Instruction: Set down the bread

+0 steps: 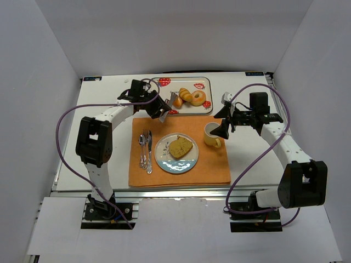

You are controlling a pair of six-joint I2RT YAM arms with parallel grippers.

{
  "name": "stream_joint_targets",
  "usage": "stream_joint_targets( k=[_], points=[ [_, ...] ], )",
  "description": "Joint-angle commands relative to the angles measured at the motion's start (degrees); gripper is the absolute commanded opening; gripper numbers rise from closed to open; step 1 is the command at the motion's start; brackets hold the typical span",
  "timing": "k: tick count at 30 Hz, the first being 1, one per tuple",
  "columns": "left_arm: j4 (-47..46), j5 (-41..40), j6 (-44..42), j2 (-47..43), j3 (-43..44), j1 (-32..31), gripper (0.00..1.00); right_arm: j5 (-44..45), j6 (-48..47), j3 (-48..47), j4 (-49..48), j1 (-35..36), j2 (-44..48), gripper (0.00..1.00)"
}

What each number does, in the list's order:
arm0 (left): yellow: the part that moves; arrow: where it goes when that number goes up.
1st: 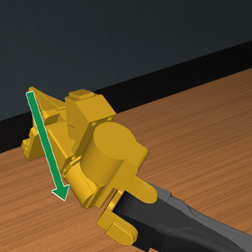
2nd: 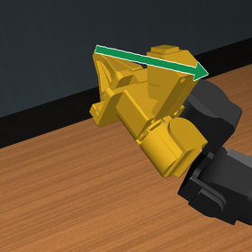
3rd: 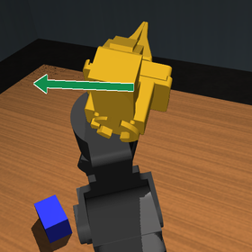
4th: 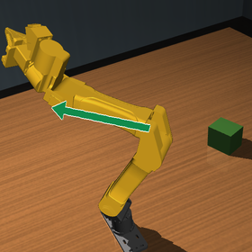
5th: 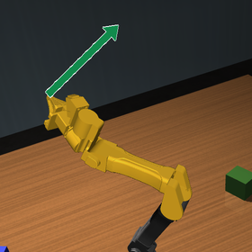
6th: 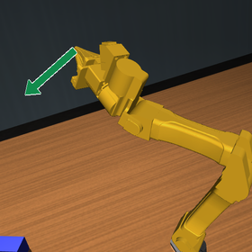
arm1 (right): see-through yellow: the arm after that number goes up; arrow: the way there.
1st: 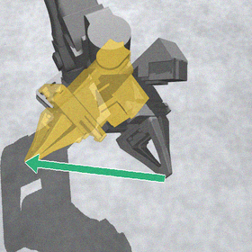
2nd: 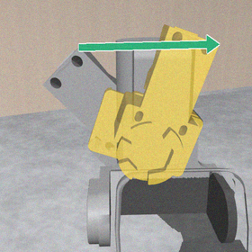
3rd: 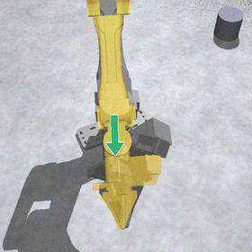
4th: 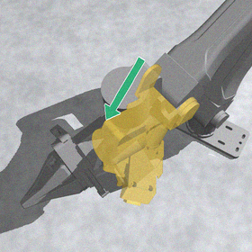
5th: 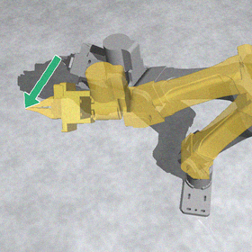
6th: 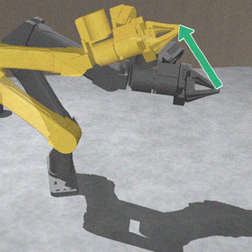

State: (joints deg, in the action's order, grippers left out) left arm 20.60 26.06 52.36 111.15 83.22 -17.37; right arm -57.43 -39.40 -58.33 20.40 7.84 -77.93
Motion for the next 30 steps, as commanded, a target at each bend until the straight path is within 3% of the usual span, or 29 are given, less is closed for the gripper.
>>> stream_joint_targets(
  k=[1, 22, 25, 30],
  points=[
    [-2.23, 2.41, 0.9, -1.64, 1.15, -0.12, 0.57, -1.46, -0.24, -0.56, -0.98, -0.45, 0.32, 0.89],
    [-0.91, 4.61, 1.69, 2.49, 5.2, -0.04, 0.58, -1.72, 0.2, 0.23, -1.59, -0.89, 0.85, 0.89],
    [-2.4, 5.05, 2.48, 2.23, 4.41, -0.12, 0.54, -1.72, 0.2, 0.32, -1.59, -1.07, 0.94, 0.9],
    [-4.25, 5.4, 3.98, 1.09, 3.09, -0.04, 0.35, -1.98, 0.29, 0.32, -1.59, -1.16, 0.94, 0.89]
  ],
)
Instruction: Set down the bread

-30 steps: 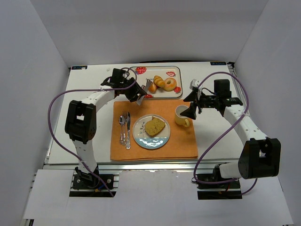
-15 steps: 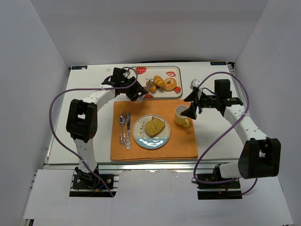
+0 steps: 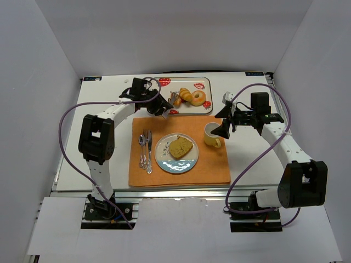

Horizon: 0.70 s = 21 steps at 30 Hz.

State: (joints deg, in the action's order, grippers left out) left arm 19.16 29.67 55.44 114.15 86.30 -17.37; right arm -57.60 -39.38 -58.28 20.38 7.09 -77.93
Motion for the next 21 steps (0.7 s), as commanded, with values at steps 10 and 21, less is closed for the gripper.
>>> stream_joint_targets(
  k=[10, 21],
  points=[
    [-3.87, 0.92, 1.69, -7.7, -4.3, 0.84, 0.14, -1.9, 0.0, 0.1, -1.13, -0.59, 1.38, 0.9],
    [3.95, -0.4, -2.7, -25.7, -17.47, 0.84, 0.1, -2.25, -0.87, -0.43, -0.08, -0.59, 1.12, 0.89]
  ],
)
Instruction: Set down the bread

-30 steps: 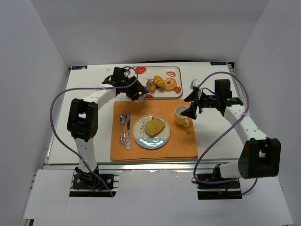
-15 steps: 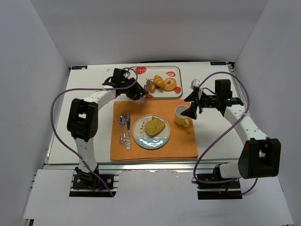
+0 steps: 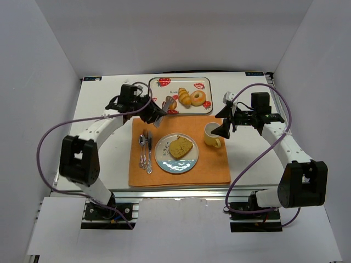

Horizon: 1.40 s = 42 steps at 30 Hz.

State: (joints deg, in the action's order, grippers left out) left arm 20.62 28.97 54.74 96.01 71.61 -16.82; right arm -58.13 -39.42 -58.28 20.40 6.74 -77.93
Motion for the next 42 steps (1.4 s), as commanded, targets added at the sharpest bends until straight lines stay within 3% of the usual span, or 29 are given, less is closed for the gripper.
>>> stream_joint_targets(
  k=[1, 10, 22, 28, 42],
  points=[
    [4.58, 0.3, -2.27, -9.24, -3.75, 0.21, 0.1, -1.64, -1.01, -0.78, 0.42, -0.24, 0.94, 0.89],
    [23.93, 0.56, -4.65, -29.0, -12.37, -0.67, 0.09, -1.64, -2.68, -3.24, 2.97, -0.24, -0.73, 0.89],
    [41.86, 0.21, -4.55, -38.35, -13.87, -3.83, 0.09, -1.81, -2.94, -5.0, 4.12, -0.24, -2.23, 0.89],
    [42.13, -0.84, -5.26, -36.95, -13.96, -5.33, 0.14, -1.9, -2.42, -4.56, 3.59, -0.24, -2.14, 0.89],
    [37.21, -2.08, -4.03, -33.25, -14.4, -8.58, 0.45, -1.46, -2.5, -4.03, 3.24, -0.15, -1.87, 0.89]
  ],
)
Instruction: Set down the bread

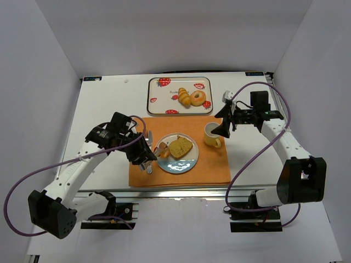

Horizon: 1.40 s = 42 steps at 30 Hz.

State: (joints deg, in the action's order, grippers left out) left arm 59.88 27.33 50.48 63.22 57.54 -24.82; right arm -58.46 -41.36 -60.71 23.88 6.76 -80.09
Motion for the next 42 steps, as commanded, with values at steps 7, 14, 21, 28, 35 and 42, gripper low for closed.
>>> stream_joint_targets(
  k=[7, 14, 21, 28, 35, 42],
  points=[
    [-1.96, -1.14, 0.85, -0.91, -0.5, -0.85, 0.53, -1.13, -0.56, -1.61, -0.24, -0.26, 0.2, 0.89],
    [-1.34, -1.49, 1.46, -1.96, -0.76, -0.85, 0.55, -1.31, -0.47, -1.52, -0.24, -0.26, 0.2, 0.89],
    [1.2, -2.11, 1.2, -3.37, -0.76, -0.93, 0.59, -1.4, -0.56, -1.52, -0.24, -0.26, 0.38, 0.89],
    [1.65, -2.28, 1.55, -3.98, -0.67, -0.93, 0.59, -1.66, -0.56, -1.43, -0.24, -0.26, 0.46, 0.89],
    [3.84, -4.04, 1.55, -3.98, 1.87, -0.93, 0.57, -1.84, -0.73, -1.43, -0.24, -0.26, 0.64, 0.89],
    [4.11, -3.95, 2.52, -4.6, 3.46, -0.85, 0.56, -1.92, -0.73, -1.34, -0.32, -0.26, 0.47, 0.89]
  ],
)
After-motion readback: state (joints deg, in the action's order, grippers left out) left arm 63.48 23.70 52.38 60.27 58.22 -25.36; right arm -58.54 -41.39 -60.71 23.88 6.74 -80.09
